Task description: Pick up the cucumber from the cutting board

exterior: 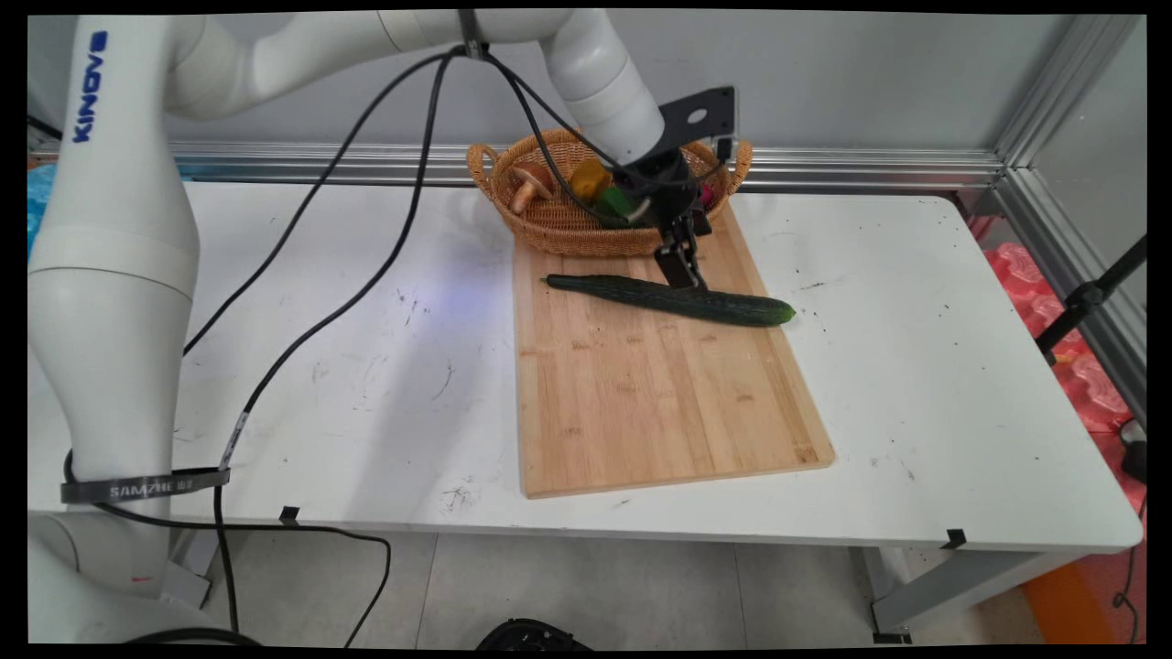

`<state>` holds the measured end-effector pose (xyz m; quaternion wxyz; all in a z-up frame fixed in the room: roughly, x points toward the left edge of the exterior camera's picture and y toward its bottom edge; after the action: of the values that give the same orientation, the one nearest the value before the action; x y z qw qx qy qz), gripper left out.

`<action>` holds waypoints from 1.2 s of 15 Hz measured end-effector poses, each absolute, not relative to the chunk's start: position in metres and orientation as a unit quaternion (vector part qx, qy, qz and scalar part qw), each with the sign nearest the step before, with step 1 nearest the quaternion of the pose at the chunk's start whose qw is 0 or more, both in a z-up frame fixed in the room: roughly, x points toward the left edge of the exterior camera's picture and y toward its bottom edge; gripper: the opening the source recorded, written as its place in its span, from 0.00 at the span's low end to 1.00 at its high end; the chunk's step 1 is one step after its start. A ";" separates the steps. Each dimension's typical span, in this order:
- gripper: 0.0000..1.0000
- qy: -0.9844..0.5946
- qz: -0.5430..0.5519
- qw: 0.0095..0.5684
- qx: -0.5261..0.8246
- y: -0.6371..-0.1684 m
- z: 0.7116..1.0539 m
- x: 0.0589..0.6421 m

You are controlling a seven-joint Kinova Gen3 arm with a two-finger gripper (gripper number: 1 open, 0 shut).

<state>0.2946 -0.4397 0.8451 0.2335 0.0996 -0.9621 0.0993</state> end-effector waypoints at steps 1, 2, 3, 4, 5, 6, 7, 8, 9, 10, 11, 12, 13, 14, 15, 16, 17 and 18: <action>1.00 -0.962 0.100 0.233 0.100 -0.441 0.842 0.294; 1.00 -0.962 0.100 0.232 0.102 -0.442 0.837 0.294; 1.00 -0.962 0.100 0.231 0.104 -0.443 0.831 0.293; 1.00 -0.962 0.100 0.230 0.107 -0.444 0.825 0.293; 1.00 -0.962 0.100 0.230 0.109 -0.444 0.821 0.293; 1.00 -0.962 0.099 0.230 0.111 -0.444 0.817 0.292; 1.00 -0.962 0.098 0.230 0.113 -0.444 0.813 0.292; 1.00 -0.961 0.097 0.229 0.116 -0.443 0.808 0.292; 1.00 -0.961 0.096 0.229 0.120 -0.442 0.802 0.291; 1.00 -0.961 0.096 0.228 0.122 -0.442 0.799 0.291; 1.00 -0.961 0.096 0.228 0.125 -0.441 0.795 0.291; 1.00 -0.961 0.097 0.227 0.128 -0.441 0.791 0.291; 1.00 -0.960 0.097 0.227 0.130 -0.440 0.788 0.291; 1.00 -0.960 0.097 0.226 0.130 -0.440 0.786 0.291; 0.00 -0.960 0.096 0.226 0.131 -0.439 0.784 0.291; 0.00 -0.961 0.096 0.225 0.132 -0.438 0.781 0.291; 0.00 -0.961 0.094 0.225 0.132 -0.437 0.778 0.291; 0.00 -0.961 0.093 0.224 0.132 -0.436 0.776 0.291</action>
<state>0.2910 -0.4365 0.7763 0.2243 0.1324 -0.9610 0.0928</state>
